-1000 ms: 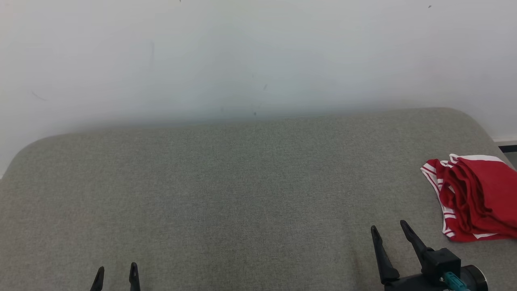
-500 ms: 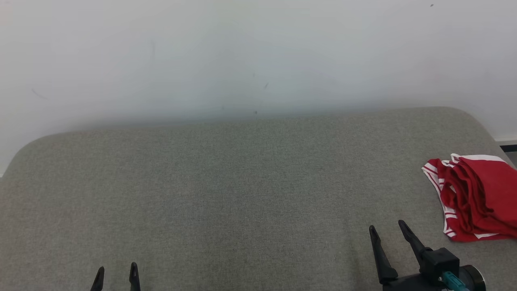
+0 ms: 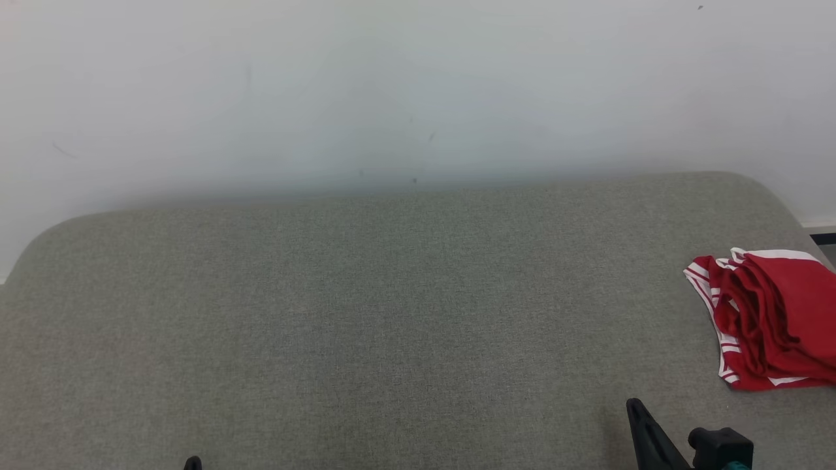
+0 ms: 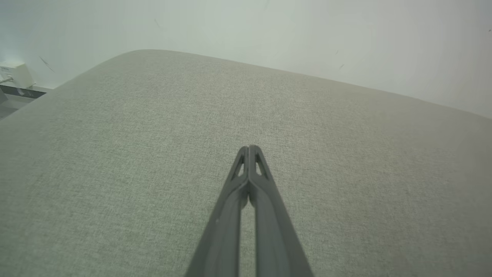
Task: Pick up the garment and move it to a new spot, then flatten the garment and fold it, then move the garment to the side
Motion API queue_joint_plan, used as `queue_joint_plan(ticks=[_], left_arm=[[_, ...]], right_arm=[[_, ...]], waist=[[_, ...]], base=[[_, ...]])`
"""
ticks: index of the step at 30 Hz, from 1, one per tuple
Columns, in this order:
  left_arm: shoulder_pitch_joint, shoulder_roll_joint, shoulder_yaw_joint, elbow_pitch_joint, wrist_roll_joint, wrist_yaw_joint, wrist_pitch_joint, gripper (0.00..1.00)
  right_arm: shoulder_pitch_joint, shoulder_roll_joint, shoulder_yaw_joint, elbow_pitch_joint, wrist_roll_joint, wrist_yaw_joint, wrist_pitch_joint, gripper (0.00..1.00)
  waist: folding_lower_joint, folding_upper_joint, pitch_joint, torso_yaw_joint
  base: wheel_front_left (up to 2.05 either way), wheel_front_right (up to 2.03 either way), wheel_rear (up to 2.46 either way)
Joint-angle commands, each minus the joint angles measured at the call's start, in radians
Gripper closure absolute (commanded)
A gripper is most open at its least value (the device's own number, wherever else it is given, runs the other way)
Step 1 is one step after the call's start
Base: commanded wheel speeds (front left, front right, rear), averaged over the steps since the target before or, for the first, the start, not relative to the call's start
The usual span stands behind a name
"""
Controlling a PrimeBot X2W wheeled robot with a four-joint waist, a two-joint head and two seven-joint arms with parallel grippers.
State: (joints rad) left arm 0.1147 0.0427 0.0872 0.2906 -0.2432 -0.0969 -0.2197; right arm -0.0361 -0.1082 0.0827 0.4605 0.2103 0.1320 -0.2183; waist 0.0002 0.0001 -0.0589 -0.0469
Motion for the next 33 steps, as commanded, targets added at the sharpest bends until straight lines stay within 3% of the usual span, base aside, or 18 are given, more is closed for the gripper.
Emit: queue_joint_plan(ticks=[1,33], left_arm=[[-0.03,0.003,0.004,-0.015,-0.036,-0.001,0.006,1.0],[-0.107,0.006,0.01,-0.033,-0.562,-0.015,0.131,1.0]], right_arm=[[-0.024,0.001,-0.009,-0.023,0.039,0.0,0.006,1.0],[-0.044,0.023,-0.081,-0.104,0.577,-0.001,0.132,1.0]], waist=[[-0.0001,-0.0001,0.0,0.0],[-0.0001,-0.0001,0.017,0.013]], base=[[0.0,0.0,0.0],[0.0,0.0,0.0]])
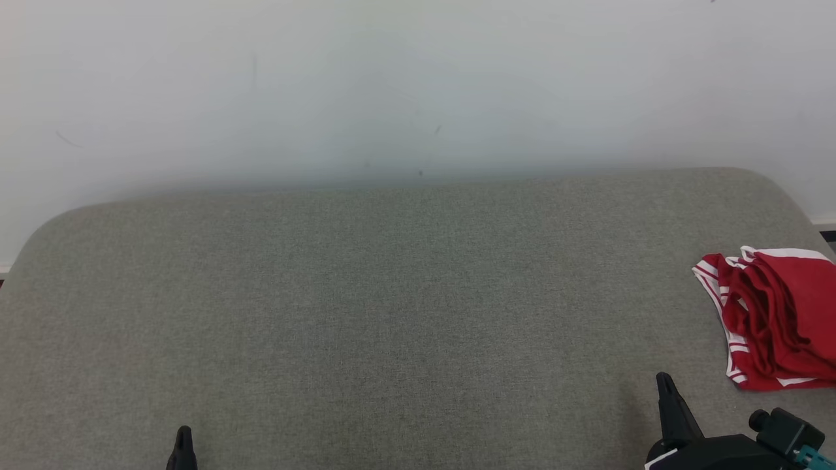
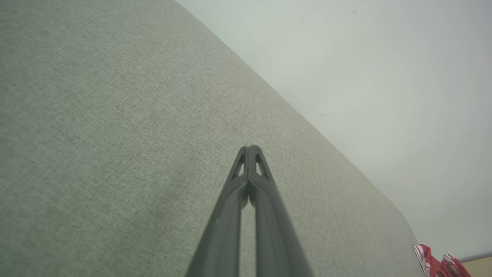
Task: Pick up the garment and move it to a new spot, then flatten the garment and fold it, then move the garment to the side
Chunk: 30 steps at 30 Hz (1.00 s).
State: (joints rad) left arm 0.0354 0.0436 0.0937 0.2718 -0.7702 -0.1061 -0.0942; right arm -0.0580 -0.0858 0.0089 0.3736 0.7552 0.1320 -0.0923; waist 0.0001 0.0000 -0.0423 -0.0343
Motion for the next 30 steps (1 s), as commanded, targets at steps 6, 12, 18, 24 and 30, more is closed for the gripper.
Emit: queue_joint_plan(ticks=[6,12,18,24,30], left_arm=[[-0.038,0.005,0.005,-0.016,-0.102,-0.008,0.023,1.0],[-0.05,0.006,0.006,-0.018,-0.177,-0.008,0.042,1.0],[-0.06,0.006,0.008,-0.019,-0.249,-0.01,0.06,1.0],[-0.072,0.006,0.01,-0.021,-0.317,-0.013,0.078,1.0],[-0.081,0.007,0.011,-0.021,-0.381,-0.015,0.093,1.0]], right_arm=[[-0.025,0.004,-0.017,-0.027,0.1,-0.001,0.023,1.0],[-0.029,0.007,-0.028,-0.038,0.178,-0.001,0.041,1.0],[-0.033,0.01,-0.039,-0.048,0.25,-0.001,0.059,1.0],[-0.035,0.013,-0.049,-0.058,0.318,-0.001,0.076,1.0],[-0.037,0.016,-0.058,-0.067,0.384,-0.001,0.093,1.0]], waist=[[-0.0001,0.0,0.003,0.002],[-0.0001,0.0,0.006,0.005],[-0.0001,0.0,0.009,0.007],[-0.0001,0.0,0.013,0.01],[-0.0001,0.0,0.016,0.012]], base=[[0.0,0.0,0.0],[0.0,0.0,0.0],[0.0,0.0,0.0],[0.0,0.0,0.0],[0.0,0.0,0.0]])
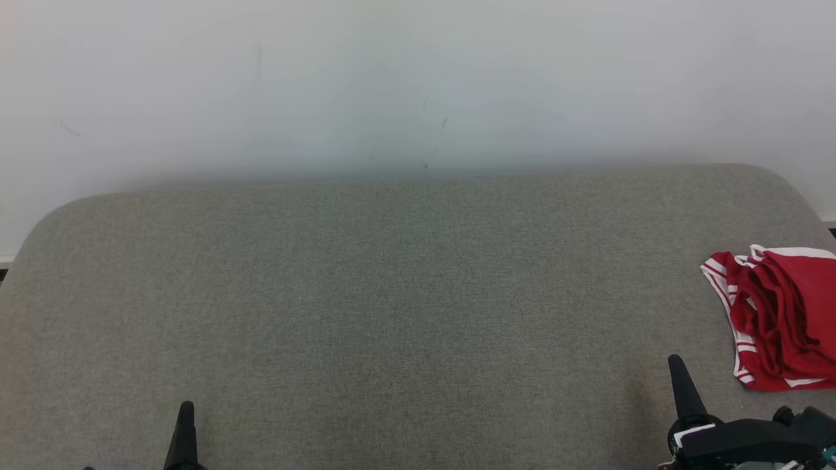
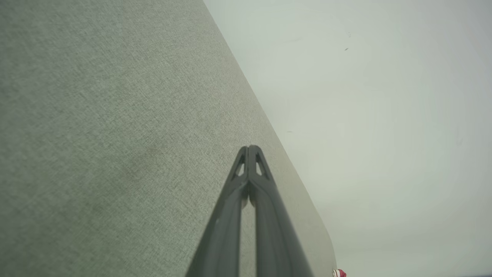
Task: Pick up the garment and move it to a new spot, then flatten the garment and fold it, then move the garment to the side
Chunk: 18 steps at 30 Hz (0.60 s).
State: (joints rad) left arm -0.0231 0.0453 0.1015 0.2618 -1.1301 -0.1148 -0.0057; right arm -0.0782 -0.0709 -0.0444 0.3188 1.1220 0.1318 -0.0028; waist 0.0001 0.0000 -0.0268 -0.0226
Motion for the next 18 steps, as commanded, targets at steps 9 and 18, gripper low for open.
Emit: queue_joint_plan(ticks=[9,18], left_arm=[[-0.036,0.005,0.005,-0.013,-0.108,-0.009,0.026,1.0],[-0.049,0.006,0.007,-0.014,-0.193,-0.01,0.048,1.0]], right_arm=[[-0.021,0.005,-0.018,-0.025,0.109,-0.001,0.026,1.0],[-0.025,0.009,-0.03,-0.037,0.193,-0.001,0.047,1.0]], waist=[[-0.0001,0.0,0.005,0.004],[-0.0001,0.0,0.01,0.007]], base=[[0.0,0.0,0.0],[0.0,0.0,0.0]])
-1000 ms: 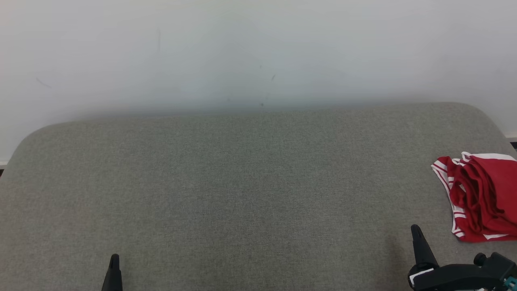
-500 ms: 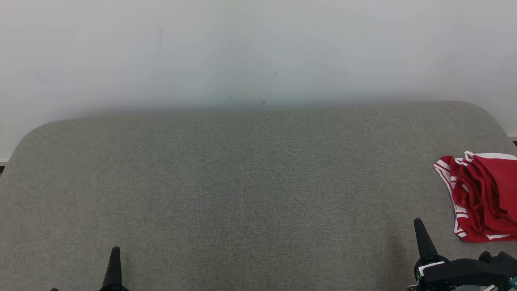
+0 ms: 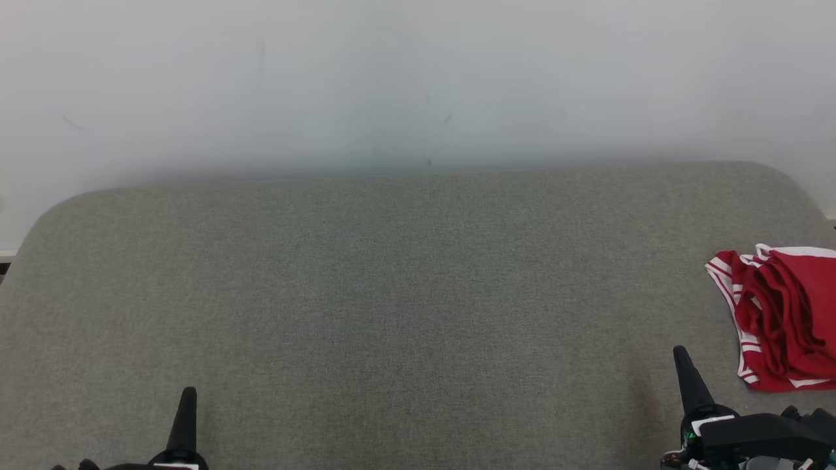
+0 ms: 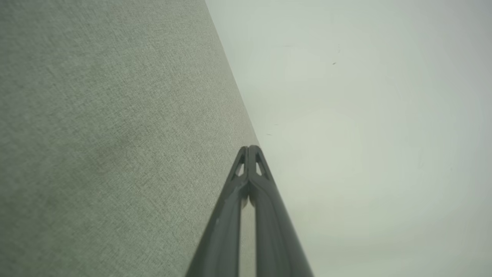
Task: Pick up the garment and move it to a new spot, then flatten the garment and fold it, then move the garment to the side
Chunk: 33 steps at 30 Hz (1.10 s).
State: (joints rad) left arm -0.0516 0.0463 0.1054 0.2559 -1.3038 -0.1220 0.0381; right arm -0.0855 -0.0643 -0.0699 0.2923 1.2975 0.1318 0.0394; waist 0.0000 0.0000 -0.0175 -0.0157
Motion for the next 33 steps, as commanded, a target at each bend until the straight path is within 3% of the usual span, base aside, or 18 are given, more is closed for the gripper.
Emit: queue_joint_plan(ticks=[1,33], left_arm=[[-0.021,0.005,0.003,-0.008,-0.019,-0.002,0.005,1.0],[-0.058,0.006,0.009,-0.012,-0.278,-0.012,0.07,1.0]], right_arm=[[-0.017,0.003,-0.004,-0.01,0.018,-0.001,0.004,1.0],[-0.025,0.014,-0.042,-0.046,0.281,-0.002,0.068,1.0]], waist=[[0.0,0.0,0.0,0.0],[0.0,0.0,0.018,0.013]], base=[[0.0,0.0,0.0],[0.0,0.0,0.0]])
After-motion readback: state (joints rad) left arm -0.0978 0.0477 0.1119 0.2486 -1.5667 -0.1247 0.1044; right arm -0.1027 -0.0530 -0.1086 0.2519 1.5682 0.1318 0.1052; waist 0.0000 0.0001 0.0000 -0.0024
